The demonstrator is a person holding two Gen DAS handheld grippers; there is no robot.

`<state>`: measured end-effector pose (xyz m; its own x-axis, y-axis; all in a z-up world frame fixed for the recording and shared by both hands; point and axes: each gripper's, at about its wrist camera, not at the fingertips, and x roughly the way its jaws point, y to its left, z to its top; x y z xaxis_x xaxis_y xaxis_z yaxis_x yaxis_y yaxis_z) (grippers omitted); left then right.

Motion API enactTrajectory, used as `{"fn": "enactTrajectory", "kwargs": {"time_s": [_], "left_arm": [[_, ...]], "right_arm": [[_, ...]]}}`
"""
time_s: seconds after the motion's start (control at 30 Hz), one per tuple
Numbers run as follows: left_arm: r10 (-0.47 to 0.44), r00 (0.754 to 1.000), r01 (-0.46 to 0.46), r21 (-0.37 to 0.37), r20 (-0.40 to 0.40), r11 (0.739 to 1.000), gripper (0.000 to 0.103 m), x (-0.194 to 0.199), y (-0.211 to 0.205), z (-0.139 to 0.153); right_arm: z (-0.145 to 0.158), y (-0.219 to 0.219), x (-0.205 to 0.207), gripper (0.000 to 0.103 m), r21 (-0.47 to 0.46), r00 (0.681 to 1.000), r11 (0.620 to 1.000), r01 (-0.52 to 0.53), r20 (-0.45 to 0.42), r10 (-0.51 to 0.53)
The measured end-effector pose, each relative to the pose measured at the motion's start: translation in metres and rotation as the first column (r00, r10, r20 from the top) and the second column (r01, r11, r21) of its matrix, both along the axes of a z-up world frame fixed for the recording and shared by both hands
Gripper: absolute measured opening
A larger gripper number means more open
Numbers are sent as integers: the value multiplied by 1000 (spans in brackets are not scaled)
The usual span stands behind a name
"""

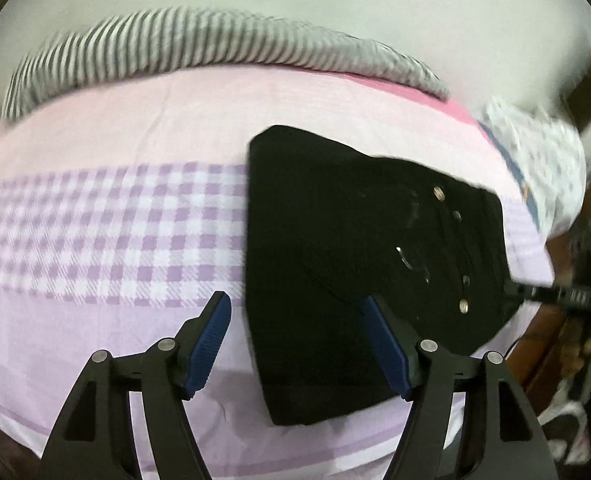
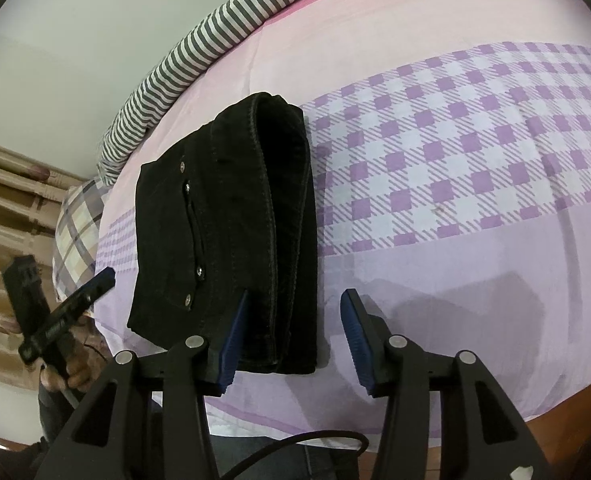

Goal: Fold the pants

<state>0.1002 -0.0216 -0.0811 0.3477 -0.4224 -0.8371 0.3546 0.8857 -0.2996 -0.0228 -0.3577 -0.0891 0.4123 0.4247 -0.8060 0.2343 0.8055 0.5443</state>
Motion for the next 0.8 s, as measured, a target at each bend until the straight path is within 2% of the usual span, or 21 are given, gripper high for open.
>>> {"fn": "enactTrajectory", "kwargs": {"time_s": [0.1,0.2,0.4,0.8], "left_arm": [[42,996,-46,-61,-75,997,70,15,13,-10],[45,990,-58,-100,-132,993,70,24,19,-19],[11,985,-35,-140,-172,990,70,32,15,-29],[-14,969,-35,-194,-247,980,70,48,4,-48]], "right_arm": [[0,-1,2,45,6,1000,1000,-10,-3,10],[2,-2,4,45,18,1000,1000,-20,-1,20],[3,-10,6,45,122,999,992,-14,31,10],[-15,-22,27,46,193,999,981,-29,31,24]]}}
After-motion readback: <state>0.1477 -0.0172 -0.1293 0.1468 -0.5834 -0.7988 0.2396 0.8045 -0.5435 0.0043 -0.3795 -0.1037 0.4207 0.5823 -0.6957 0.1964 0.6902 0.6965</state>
